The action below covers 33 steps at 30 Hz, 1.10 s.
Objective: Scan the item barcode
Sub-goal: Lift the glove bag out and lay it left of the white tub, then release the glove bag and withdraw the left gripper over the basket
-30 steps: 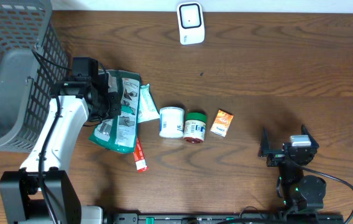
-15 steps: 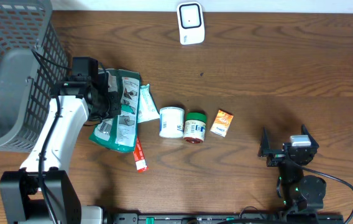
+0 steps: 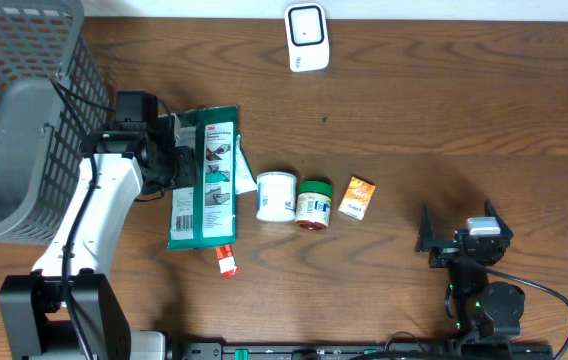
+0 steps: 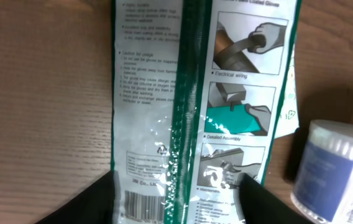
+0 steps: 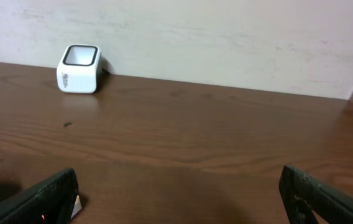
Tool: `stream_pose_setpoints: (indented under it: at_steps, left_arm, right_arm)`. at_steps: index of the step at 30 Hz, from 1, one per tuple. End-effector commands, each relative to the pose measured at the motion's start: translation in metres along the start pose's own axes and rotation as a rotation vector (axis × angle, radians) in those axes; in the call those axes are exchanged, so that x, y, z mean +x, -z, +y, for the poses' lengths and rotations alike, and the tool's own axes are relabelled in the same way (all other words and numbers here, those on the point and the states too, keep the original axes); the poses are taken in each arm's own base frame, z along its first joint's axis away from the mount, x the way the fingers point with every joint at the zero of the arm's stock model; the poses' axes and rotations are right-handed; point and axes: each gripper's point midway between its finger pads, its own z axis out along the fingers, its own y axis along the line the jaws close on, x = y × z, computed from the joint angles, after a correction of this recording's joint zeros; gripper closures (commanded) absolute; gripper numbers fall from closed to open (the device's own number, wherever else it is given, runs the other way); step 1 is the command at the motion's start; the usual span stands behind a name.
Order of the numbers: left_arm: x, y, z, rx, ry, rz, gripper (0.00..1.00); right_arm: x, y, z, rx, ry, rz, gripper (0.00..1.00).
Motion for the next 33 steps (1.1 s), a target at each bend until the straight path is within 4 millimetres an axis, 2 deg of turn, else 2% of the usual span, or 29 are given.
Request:
stream_pose_setpoints:
  at_steps: [1, 4, 9, 14, 17, 18, 19, 21, 22, 25, 29, 30, 33]
  left_arm:
    - [-0.006, 0.005, -0.001, -0.003, -0.012, -0.020, 0.30]
    - [-0.023, 0.022, -0.006, 0.004, -0.022, -0.085, 0.27]
    - [-0.056, 0.067, -0.009, 0.005, -0.026, -0.237, 0.25]
    - [-0.094, 0.152, 0.005, -0.013, 0.053, -0.460, 0.25]
    - [-0.106, 0.190, 0.018, -0.029, 0.084, -0.555, 0.25]
    - [-0.110, 0.202, 0.026, -0.042, 0.102, -0.589, 0.25]
    - [-0.116, 0.220, 0.046, -0.077, 0.165, -0.646, 0.25]
    - [-0.119, 0.231, 0.062, -0.090, 0.229, -0.686, 0.25]
    - [-0.119, 0.237, 0.077, -0.101, 0.287, -0.709, 0.25]
    - [-0.116, 0.245, 0.107, -0.128, 0.366, -0.732, 0.25]
    - [-0.111, 0.247, 0.121, -0.149, 0.403, -0.729, 0.24]
    - [-0.111, 0.247, 0.121, -0.149, 0.402, -0.729, 0.08]
    - [-0.111, 0.247, 0.121, -0.149, 0.402, -0.729, 0.08]
  right_arm:
    - [0.002, 0.000, -0.004, 0.016, 0.005, 0.005, 0.01]
    - [0.002, 0.000, -0.004, 0.016, 0.005, 0.005, 0.01]
    - [0.002, 0.000, -0.004, 0.016, 0.005, 0.005, 0.01]
    - [0.002, 0.000, -0.004, 0.016, 0.005, 0.005, 0.01]
    - [0.002, 0.000, -0.004, 0.016, 0.005, 0.005, 0.01]
    - [0.002, 0.000, -0.004, 0.016, 0.005, 0.005, 0.01]
    - [0.002, 0.000, -0.004, 0.016, 0.005, 0.005, 0.01]
    - [0.002, 0.000, -0.004, 0.016, 0.005, 0.005, 0.01]
    - [0.002, 0.000, -0.004, 0.016, 0.005, 0.005, 0.01]
    - [0.002, 0.000, -0.004, 0.016, 0.005, 0.005, 0.01]
    - [0.002, 0.000, -0.004, 0.016, 0.005, 0.005, 0.01]
    - [0.002, 0.000, -0.004, 0.016, 0.005, 0.005, 0.01]
    - [0.002, 0.000, -0.004, 0.016, 0.005, 0.005, 0.01]
